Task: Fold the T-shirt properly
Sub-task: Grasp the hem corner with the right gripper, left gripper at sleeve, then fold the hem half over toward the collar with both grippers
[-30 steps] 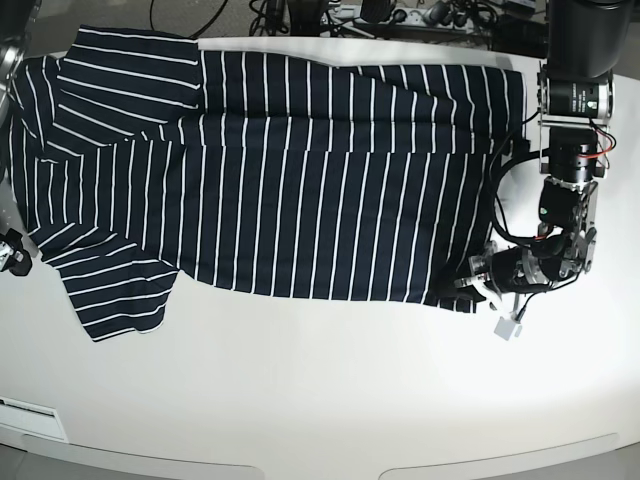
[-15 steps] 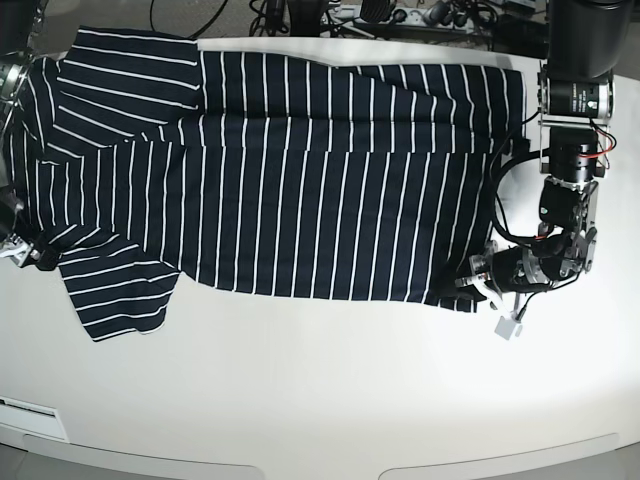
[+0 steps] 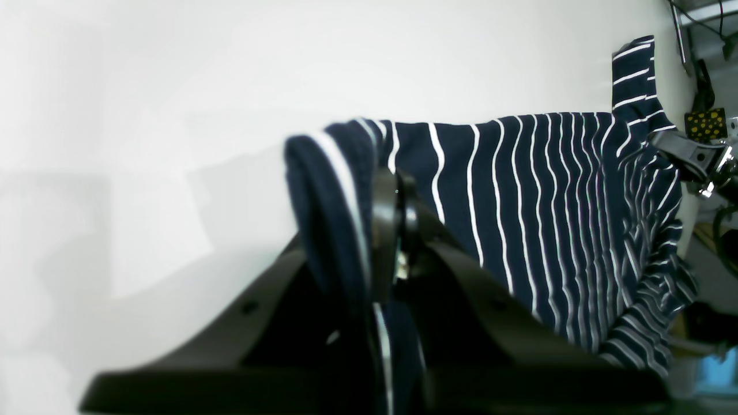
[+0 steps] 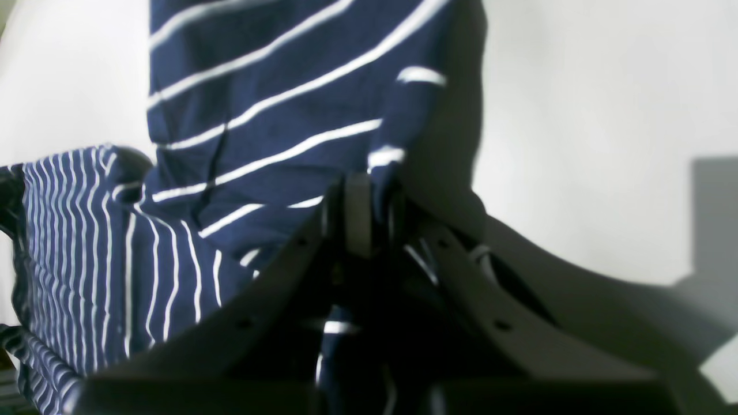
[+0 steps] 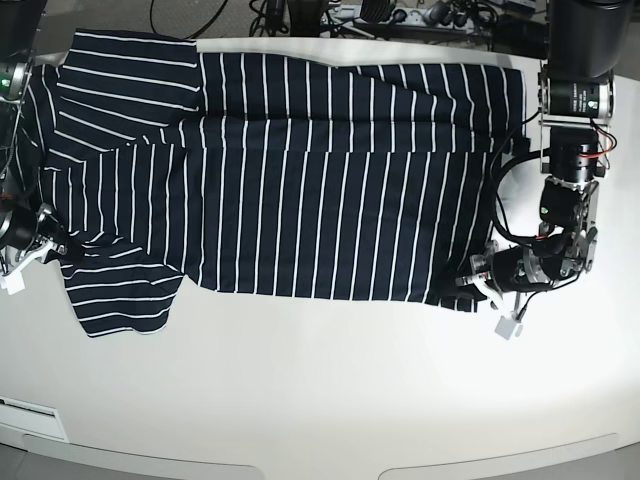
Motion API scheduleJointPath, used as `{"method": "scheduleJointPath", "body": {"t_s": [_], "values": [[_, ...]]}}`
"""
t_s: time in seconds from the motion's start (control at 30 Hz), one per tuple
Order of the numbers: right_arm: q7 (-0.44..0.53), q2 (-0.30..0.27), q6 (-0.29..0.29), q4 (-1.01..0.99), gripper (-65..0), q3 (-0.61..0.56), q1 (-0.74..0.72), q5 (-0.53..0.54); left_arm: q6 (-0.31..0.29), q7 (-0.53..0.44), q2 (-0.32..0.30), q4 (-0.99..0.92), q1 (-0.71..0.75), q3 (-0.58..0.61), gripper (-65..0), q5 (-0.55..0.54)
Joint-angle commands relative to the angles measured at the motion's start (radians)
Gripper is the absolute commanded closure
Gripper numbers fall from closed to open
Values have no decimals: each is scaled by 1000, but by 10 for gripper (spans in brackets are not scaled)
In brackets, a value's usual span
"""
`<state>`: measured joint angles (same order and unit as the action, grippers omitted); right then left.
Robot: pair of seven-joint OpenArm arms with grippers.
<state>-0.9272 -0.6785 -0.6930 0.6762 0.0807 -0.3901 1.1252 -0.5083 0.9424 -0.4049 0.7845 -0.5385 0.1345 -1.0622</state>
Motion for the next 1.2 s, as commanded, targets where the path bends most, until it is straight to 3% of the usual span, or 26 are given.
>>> {"method": "scheduleJointPath", "body": {"t_s": [0.0, 0.3, 0.57, 0.7, 0.83, 0.97, 1.07, 1.17], "values": [[-2, -33, -5, 34, 0, 5, -25, 5, -3, 46, -16, -1, -10, 2, 0, 57], [-90, -82, -5, 301, 0, 4, 8, 1, -186, 46, -27, 2, -77, 2, 0, 55], [-75, -154, -5, 519, 0, 5, 149, -5, -190, 46, -73, 63, -129, 2, 0, 55], [24, -188, -5, 607, 0, 5, 233, -90, -190, 56, -109, 129, -113, 2, 0, 51], [45, -220, -5, 683, 0, 6, 303, -120, -190, 108, -159, 201, -74, 2, 0, -63], [45, -223, -5, 752, 0, 20, 344, -120, -190, 245, -185, 282, -9, 2, 0, -230], [43, -223, -5, 811, 0, 65, 361, -120, -190, 346, -200, 357, 51, 2, 0, -319], [6, -223, -5, 863, 0, 129, 394, -119, -190, 383, -243, 438, 116, 2, 0, -370]]}}
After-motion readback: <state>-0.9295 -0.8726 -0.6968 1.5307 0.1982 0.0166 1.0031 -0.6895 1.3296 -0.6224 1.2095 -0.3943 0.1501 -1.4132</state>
